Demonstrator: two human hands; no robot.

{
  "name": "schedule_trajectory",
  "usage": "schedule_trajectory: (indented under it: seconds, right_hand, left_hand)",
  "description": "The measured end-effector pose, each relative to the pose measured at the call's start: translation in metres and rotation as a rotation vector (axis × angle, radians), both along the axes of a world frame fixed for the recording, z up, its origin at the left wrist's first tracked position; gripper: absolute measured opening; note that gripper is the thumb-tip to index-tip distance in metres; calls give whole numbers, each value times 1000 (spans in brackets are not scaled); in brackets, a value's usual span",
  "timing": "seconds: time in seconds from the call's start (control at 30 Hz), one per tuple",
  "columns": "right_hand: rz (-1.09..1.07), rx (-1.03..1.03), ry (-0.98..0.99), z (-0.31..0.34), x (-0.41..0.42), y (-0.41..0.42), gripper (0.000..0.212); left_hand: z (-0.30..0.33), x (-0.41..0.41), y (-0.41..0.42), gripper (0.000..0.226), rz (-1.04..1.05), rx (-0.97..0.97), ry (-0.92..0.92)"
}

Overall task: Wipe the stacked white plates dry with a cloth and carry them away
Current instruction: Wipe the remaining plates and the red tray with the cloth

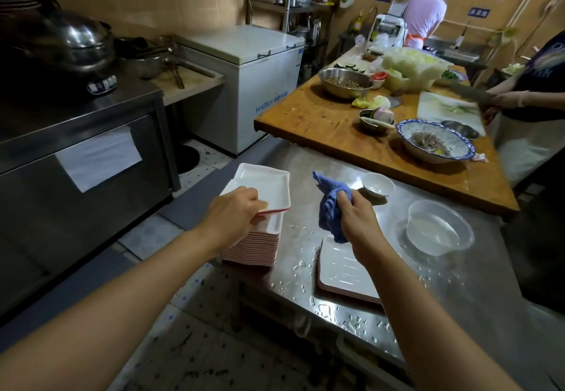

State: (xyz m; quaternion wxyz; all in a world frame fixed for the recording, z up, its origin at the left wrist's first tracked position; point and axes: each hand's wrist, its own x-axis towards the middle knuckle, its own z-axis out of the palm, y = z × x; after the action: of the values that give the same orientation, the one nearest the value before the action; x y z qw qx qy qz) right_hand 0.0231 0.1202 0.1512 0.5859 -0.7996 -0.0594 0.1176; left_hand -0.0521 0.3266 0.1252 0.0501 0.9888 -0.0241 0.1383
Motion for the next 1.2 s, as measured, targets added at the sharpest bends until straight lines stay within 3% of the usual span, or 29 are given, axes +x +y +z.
schedule_trajectory:
  seconds: [0.17, 0.23, 0.4, 0.63, 0.83, 1.0, 1.1, 1.2]
  right_hand:
    - [-36, -5, -19, -8, 1, 1, 23]
    - [-60, -18, -25, -11, 2, 1, 23]
    - [-93, -35, -19, -16, 2, 0, 26]
    - [-160, -11, 6, -25, 0, -1, 18]
    - [-223, -29, 9, -34, -1, -13, 19]
    - [-248, -20, 44, -44, 3, -22, 19]
    - [-247, -22, 56, -51, 7, -31, 17]
    - [-244, -41, 65, -59, 11, -45, 21]
  left_hand:
    - [-21, -2, -4, 27, -6, 175, 89]
    - [-23, -6, -4, 15, -59, 231, 53]
    - [-39, 3, 2, 14, -51, 224, 113]
    - [-62, 23, 21, 33, -36, 175, 210]
    - [-74, 38, 29, 69, -34, 183, 253]
    - [-74, 42, 20, 71, 43, 191, 266]
    - [-66, 42, -3, 72, 60, 160, 171]
    - [-60, 44, -42, 58, -164, -32, -81]
